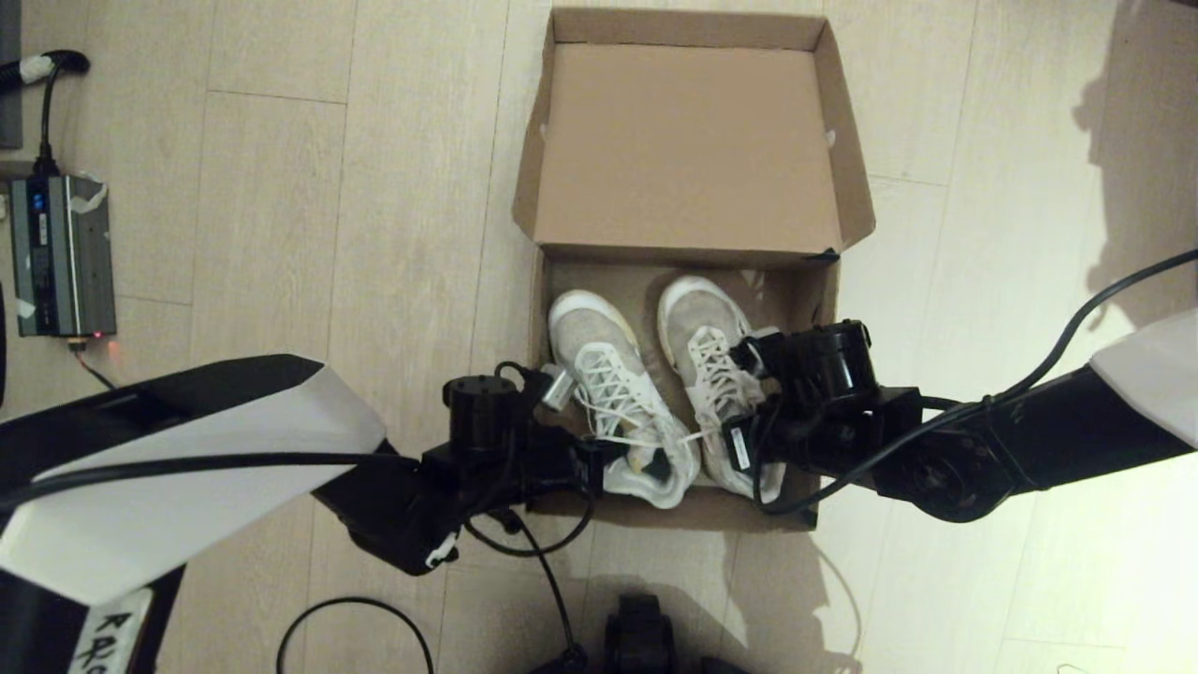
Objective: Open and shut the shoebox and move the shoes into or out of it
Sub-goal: Close the shoe box
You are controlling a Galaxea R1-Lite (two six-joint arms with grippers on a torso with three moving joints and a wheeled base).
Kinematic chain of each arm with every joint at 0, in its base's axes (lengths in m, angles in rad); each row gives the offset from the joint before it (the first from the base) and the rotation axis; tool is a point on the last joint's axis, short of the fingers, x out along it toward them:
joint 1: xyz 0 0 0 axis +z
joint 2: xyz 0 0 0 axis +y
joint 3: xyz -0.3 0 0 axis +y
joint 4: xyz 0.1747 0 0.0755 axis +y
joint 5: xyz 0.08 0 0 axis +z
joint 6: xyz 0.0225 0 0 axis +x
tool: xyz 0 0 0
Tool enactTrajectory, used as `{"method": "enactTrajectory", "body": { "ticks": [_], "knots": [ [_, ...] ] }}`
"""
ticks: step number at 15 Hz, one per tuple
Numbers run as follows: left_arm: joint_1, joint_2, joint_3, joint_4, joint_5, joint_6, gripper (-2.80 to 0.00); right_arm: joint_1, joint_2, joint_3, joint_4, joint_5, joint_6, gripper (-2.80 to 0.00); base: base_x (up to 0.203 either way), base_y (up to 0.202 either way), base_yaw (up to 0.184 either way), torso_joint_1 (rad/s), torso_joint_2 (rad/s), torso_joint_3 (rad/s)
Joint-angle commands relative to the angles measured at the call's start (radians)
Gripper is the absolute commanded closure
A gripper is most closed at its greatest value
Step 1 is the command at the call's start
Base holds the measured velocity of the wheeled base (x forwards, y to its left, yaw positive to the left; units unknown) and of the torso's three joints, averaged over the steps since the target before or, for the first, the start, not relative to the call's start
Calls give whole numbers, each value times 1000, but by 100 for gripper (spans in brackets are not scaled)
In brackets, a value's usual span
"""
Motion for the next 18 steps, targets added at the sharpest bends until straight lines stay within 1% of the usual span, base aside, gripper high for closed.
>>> {"method": "enactTrajectory", "body": {
  "ticks": [1, 6, 7, 9, 10, 12, 14, 16, 18],
  "knots": [
    [8, 13, 41, -30, -1, 0, 0, 11, -12, 36, -2, -6, 14, 0, 0, 0, 0, 0, 0, 0],
    [17, 10, 154, -89, -3, 0, 0, 55, -90, 219, -2, -36, 74, 0, 0, 0, 0, 0, 0, 0],
    [17, 15, 181, -114, -3, 0, 0, 69, -100, 251, -2, -51, 108, 0, 0, 0, 0, 0, 0, 0],
    [17, 22, 232, -165, -3, 0, 0, 97, -105, 288, -2, -94, 144, 0, 0, 0, 0, 0, 0, 0],
    [17, 27, 245, -193, -3, 0, 0, 109, -113, 293, -2, -99, 163, 0, 0, 0, 0, 0, 0, 0],
    [17, 5, 233, -201, -3, -3, 0, 111, -140, 283, 0, -104, 171, 0, 0, 0, 0, 0, 0, 0],
    [12, -74, 224, -190, -3, -5, 0, 101, -212, 270, 14, -105, 165, 0, 0, 0, 0, 0, 0, 0],
    [-9, -180, 220, -151, -3, -6, 0, 90, -288, 253, 101, -109, 161, 0, 0, 0, 0, 0, 0, 0],
    [-43, -263, 222, -131, -1, -6, 0, 89, -331, 239, 134, -124, 159, 0, 0, 0, 0, 0, 0, 0]
  ]
}}
